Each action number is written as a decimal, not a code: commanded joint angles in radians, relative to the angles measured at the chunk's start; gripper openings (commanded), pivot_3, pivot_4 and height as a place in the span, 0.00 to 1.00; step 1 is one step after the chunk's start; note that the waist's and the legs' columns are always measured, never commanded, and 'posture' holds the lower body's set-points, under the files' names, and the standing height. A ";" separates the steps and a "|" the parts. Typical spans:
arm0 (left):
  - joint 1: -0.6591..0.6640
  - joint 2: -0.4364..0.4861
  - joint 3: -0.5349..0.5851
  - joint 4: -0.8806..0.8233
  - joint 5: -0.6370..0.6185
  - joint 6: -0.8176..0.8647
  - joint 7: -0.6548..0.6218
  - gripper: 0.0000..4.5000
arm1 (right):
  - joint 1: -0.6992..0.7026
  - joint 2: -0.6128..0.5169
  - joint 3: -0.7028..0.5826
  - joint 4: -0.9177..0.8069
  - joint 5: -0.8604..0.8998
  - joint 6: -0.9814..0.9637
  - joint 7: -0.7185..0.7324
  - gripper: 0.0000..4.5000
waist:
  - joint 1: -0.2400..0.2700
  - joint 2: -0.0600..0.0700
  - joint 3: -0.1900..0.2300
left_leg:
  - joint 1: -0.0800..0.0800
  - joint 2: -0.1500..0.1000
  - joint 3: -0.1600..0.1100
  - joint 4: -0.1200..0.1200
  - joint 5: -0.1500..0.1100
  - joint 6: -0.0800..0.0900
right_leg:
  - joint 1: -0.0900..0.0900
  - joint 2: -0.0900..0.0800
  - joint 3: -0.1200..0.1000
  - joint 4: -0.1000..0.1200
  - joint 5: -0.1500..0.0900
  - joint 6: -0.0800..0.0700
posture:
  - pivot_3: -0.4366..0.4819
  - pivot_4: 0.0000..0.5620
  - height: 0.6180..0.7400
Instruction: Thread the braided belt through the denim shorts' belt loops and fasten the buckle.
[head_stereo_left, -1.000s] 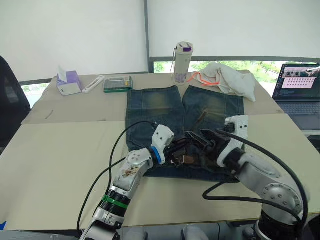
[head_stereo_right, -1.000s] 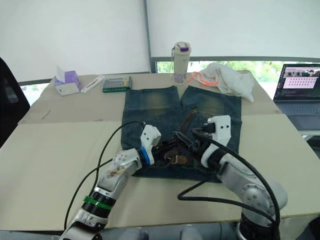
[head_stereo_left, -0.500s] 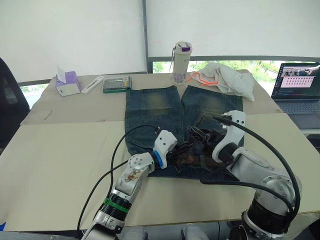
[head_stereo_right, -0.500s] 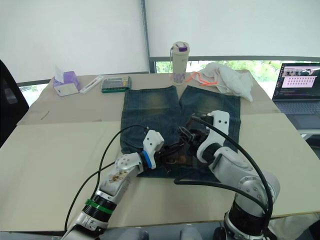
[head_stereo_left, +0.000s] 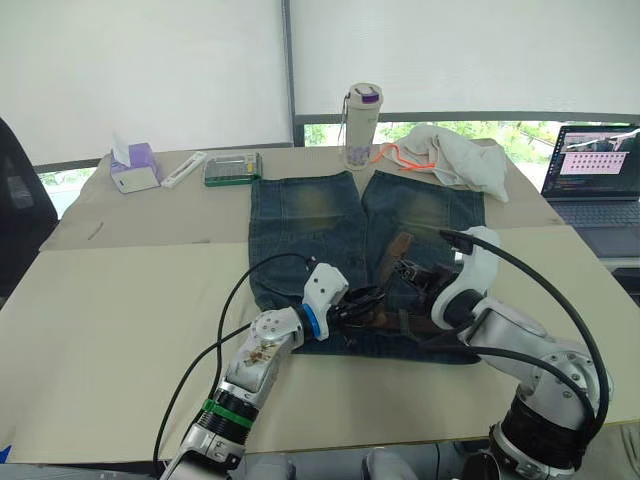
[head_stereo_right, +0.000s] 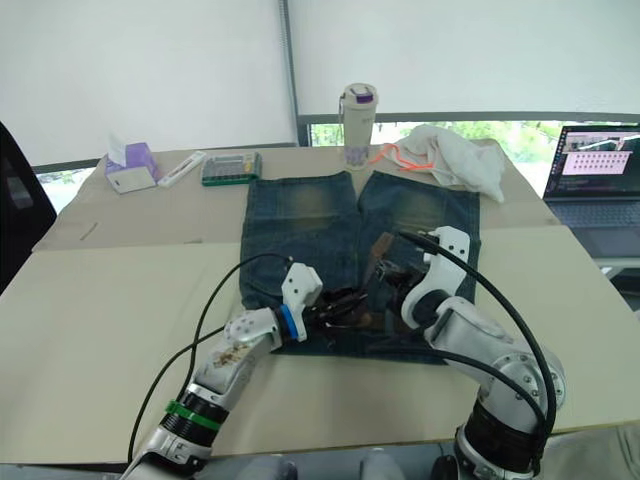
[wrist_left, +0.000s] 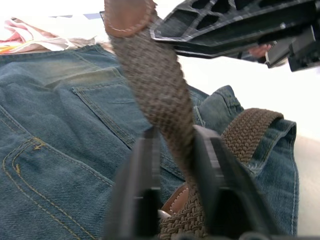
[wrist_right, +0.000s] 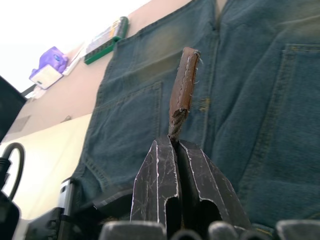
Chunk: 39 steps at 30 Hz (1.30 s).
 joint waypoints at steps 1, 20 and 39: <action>0.007 0.015 0.027 -0.048 -0.030 -0.008 -0.014 0.66 | 0.014 -0.017 0.007 -0.014 0.074 -0.072 -0.039 0.00 | 0.000 0.000 0.000 | 0.000 0.000 0.000 0.000 0.000 0.000 | 0.000 0.000 0.000 0.000 0.000 0.000 | 0.48 0.27 1.00; -0.048 0.275 0.195 -0.030 -0.222 0.130 -0.254 0.99 | 0.218 -0.129 0.123 -0.014 0.021 -0.318 0.096 0.00 | -0.005 0.001 0.000 | 0.000 0.002 0.000 -0.002 0.000 0.001 | 0.000 0.001 0.000 -0.001 0.000 0.000 | 0.48 0.27 1.00; -0.180 0.190 0.140 0.352 -0.150 -0.074 -0.484 0.01 | 0.237 -0.198 0.172 0.012 0.022 -0.372 0.127 0.00 | 0.000 0.000 0.000 | 0.000 0.001 0.001 -0.001 0.000 0.001 | 0.000 0.001 0.000 -0.001 0.000 0.000 | 0.48 0.27 1.00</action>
